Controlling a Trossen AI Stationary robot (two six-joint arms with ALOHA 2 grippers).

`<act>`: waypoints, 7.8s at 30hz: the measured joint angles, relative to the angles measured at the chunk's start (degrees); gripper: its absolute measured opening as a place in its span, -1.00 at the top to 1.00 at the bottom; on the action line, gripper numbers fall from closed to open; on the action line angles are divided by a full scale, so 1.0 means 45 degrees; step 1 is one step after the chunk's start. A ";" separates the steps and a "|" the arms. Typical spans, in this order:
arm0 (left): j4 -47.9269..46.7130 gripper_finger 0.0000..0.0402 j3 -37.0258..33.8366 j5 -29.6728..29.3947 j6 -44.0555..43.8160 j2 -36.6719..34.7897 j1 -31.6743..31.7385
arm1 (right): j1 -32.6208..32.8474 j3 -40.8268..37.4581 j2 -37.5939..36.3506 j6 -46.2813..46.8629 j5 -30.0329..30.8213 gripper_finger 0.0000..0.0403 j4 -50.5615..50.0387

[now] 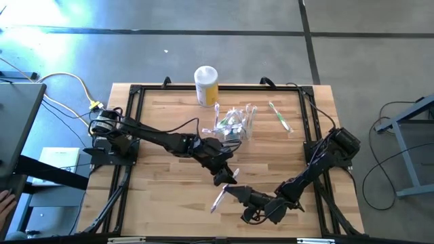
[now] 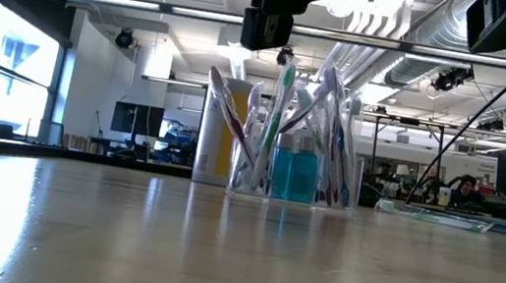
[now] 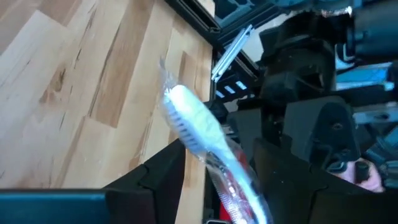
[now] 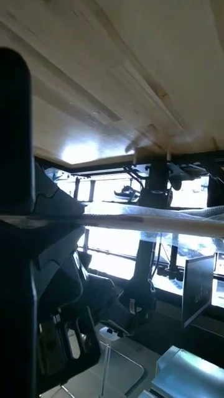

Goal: Pick & Place toothbrushing station
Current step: Put the purple toothbrush into the transparent organizer, then put the green toothbrush into the transparent organizer

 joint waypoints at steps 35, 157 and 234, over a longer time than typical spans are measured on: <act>-0.2141 0.97 -0.0024 -0.4089 0.6185 -0.1667 -0.0007 | 0.0394 -0.0457 -0.0005 0.8388 0.5642 0.13 -0.2738; 1.9006 0.47 -0.9092 -0.3521 0.8551 0.2924 0.5741 | 0.1083 -0.1316 -0.0010 1.5499 0.6701 0.13 -0.4430; 0.6852 0.23 -0.9092 0.0148 0.7822 -0.8140 0.5731 | -1.7554 -0.2484 -0.4673 2.3320 -0.9313 0.50 -1.8360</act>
